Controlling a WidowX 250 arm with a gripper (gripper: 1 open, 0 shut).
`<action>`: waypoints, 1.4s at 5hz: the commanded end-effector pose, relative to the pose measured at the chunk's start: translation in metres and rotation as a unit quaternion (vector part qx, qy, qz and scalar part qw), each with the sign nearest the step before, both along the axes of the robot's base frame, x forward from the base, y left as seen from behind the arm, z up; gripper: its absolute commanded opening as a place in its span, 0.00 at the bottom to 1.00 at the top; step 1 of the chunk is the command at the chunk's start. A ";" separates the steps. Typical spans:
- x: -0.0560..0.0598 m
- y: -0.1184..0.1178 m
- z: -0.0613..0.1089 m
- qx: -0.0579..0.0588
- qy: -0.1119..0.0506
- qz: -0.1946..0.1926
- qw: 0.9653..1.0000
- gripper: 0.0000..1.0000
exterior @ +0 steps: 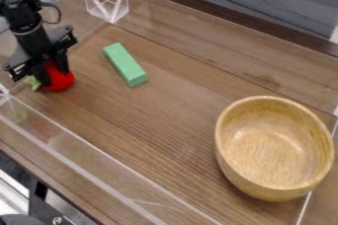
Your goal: Move the red object to the left side of the table
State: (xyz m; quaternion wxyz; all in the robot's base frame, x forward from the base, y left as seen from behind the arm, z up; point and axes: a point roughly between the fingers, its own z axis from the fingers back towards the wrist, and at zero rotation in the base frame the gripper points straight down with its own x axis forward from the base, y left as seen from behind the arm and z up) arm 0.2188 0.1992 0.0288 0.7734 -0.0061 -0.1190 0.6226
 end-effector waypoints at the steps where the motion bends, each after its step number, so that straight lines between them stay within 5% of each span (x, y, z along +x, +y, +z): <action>1: 0.002 -0.016 0.001 0.008 0.005 0.002 1.000 1.00; 2: 0.005 -0.013 -0.003 0.014 0.010 -0.008 1.000 0.00; 5: 0.017 -0.012 -0.014 0.030 0.031 -0.045 0.998 0.00; 7: 0.007 -0.014 0.008 0.034 0.048 -0.030 0.998 0.00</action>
